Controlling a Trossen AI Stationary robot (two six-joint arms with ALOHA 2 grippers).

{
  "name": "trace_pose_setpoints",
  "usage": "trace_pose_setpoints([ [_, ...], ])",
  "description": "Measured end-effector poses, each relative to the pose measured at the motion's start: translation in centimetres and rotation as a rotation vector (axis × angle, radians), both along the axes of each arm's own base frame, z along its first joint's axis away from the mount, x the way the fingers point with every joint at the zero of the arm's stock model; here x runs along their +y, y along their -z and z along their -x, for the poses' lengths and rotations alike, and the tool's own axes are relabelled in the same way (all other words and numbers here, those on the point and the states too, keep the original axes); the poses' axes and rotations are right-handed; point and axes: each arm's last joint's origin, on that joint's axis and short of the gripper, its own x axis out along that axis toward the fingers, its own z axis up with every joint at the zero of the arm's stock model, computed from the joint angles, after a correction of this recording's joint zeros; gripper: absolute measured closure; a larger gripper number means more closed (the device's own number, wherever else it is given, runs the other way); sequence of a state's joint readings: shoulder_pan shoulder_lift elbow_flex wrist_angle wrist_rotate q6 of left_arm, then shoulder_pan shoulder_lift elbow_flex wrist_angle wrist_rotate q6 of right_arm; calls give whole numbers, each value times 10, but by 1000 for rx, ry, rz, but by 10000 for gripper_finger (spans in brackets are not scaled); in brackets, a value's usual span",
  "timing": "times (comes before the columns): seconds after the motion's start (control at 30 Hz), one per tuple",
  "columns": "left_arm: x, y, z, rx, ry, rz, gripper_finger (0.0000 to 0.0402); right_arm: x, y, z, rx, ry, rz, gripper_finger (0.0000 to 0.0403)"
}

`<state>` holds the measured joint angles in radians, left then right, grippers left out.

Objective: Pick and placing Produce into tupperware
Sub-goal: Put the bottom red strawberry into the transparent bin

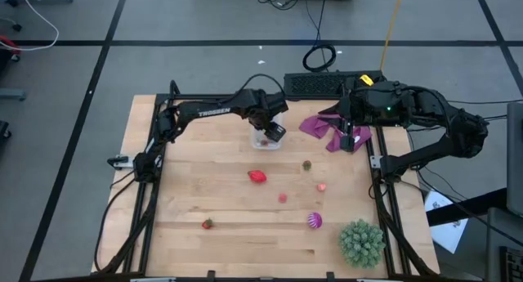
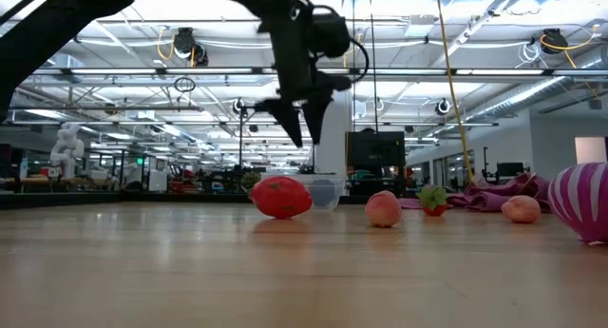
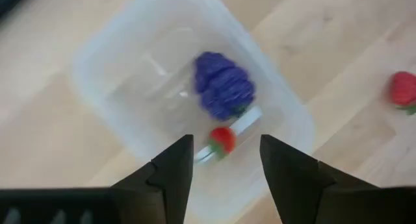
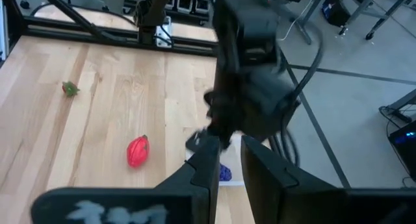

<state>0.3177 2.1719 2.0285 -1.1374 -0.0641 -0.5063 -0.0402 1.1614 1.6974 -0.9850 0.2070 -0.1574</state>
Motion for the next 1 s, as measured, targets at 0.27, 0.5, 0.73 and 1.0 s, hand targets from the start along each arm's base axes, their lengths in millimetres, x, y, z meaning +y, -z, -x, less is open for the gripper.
trace_pose_setpoints([
  [0.27,-23,-48,28,262,-66,-85,235,0,6,4,70,15,-26,346],
  [0.5,-48,-75,49,201,-52,-111,232,1,14,10,149,56,-93,346],
  [0.73,-92,-86,95,175,-158,-66,231,2,18,12,188,65,-136,346],
  [1.0,-187,-57,138,212,-202,5,231,1,36,-8,142,36,-134,346],
])
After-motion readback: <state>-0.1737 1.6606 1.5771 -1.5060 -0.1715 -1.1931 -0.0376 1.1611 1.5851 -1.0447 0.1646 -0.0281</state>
